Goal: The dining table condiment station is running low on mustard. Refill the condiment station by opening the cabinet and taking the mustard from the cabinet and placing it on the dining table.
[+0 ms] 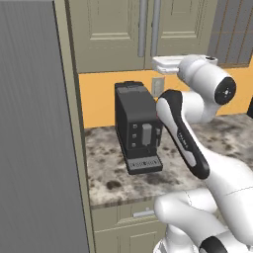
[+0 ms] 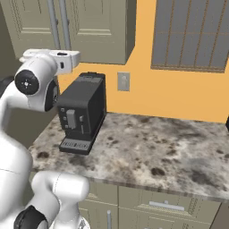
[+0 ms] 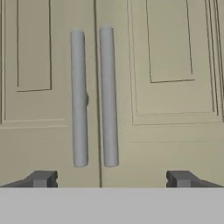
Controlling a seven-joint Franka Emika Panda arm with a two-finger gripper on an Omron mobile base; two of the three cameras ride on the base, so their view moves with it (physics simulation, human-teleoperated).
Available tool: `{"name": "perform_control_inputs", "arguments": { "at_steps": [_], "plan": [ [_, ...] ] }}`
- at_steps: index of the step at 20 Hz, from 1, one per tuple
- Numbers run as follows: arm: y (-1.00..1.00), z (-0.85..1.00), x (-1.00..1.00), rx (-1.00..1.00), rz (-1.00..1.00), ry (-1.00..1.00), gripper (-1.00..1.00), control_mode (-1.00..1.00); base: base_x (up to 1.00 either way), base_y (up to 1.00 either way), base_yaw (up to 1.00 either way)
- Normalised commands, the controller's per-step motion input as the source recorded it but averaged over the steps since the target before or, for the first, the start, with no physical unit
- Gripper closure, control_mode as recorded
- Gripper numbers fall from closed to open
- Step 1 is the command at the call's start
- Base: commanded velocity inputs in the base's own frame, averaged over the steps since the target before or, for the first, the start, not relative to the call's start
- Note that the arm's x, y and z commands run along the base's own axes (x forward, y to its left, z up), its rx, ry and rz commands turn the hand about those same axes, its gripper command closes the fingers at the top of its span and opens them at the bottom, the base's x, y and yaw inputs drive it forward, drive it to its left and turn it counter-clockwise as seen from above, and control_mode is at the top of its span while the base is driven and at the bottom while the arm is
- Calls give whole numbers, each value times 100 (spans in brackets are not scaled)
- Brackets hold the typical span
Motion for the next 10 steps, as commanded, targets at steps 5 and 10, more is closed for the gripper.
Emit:
{"name": "perform_control_inputs", "arguments": {
  "at_steps": [5,10],
  "plan": [
    [1,42,9,0,-1,-21,-100,-100,0,0,0],
    [0,12,37,0,-2,-7,-100,-100,0,0,0]
  ]
}}
